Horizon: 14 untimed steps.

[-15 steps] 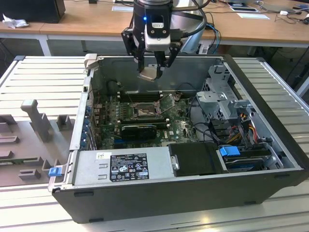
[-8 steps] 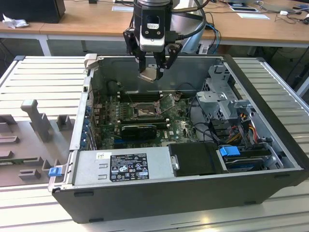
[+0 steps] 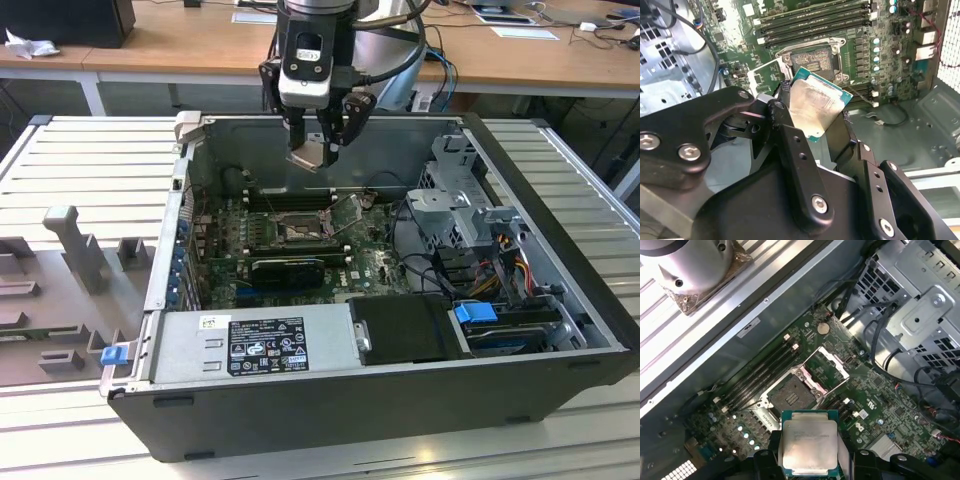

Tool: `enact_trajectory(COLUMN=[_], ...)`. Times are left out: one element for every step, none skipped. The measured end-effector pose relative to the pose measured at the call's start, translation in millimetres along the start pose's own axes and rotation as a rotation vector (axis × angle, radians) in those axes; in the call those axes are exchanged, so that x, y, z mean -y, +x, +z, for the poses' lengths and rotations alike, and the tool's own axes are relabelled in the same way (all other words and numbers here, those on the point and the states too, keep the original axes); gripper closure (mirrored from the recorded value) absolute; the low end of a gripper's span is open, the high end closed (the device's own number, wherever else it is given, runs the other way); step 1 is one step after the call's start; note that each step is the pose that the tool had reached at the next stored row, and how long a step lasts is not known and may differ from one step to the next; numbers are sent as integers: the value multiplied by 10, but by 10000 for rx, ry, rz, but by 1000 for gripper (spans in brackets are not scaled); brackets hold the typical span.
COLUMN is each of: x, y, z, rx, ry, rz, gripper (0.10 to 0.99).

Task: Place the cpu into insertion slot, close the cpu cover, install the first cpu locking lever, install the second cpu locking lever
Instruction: 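Place the cpu into insertion slot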

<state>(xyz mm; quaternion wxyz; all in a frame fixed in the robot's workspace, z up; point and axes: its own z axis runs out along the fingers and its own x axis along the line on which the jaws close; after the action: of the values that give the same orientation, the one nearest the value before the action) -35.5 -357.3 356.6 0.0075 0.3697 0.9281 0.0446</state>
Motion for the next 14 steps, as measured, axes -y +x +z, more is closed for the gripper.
enact_trajectory(x=[0, 0, 0, 1, 1, 1, 1, 1, 2, 2, 2, 3, 3, 3], y=[0, 0, 0, 0, 0, 0, 0, 0, 0, 0, -1, -1, -1, -1], z=[2, 4, 5, 8, 10, 12, 15, 18, 21, 24, 27, 29, 32, 35], rx=[15, 28, 40, 65, 77, 89, 105, 118, 134, 148, 164, 176, 191, 204], ry=[-3, -7, -8, -14, -17, -20, -22, -25, -29, -31, -35, -38, -41, -44], rz=[166, 327, 450, 739, 869, 1012, 1184, 1335, 1516, 1675, 1852, 1996, 2159, 2306], gripper=[561, 561, 561, 561, 561, 561, 561, 561, 561, 561, 561, 561, 561, 561])
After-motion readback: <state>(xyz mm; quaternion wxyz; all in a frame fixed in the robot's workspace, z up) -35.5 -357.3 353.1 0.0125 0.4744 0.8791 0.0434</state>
